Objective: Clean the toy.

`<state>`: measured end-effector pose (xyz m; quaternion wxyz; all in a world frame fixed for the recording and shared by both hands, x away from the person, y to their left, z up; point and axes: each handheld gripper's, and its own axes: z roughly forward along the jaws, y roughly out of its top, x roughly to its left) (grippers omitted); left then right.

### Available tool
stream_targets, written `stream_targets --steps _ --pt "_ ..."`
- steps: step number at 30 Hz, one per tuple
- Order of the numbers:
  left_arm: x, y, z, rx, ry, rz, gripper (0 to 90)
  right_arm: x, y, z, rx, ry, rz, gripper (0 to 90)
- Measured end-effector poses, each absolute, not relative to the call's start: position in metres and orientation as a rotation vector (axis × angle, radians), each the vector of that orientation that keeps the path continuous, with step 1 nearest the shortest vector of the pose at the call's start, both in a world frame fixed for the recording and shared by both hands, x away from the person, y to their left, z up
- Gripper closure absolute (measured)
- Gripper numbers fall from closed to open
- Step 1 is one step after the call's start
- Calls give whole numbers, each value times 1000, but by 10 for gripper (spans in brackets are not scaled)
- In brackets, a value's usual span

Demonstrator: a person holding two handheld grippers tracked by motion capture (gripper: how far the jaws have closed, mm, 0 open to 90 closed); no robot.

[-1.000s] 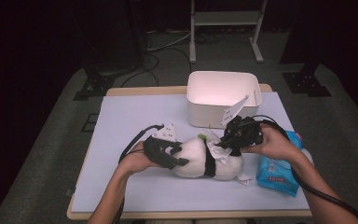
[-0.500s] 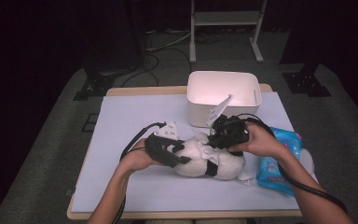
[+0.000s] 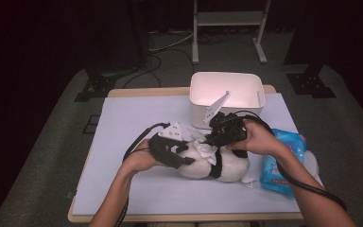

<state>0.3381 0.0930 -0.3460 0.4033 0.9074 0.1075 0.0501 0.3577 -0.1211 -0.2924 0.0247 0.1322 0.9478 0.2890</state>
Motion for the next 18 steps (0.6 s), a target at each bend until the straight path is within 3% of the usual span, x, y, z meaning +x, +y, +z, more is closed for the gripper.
stream_targets --steps 6,18 --pt "339 101 -356 2271 307 98 351 358 -131 -305 447 2955 777 806" --pt "341 109 -361 2241 326 90 377 356 -140 -304 471 2947 806 806"
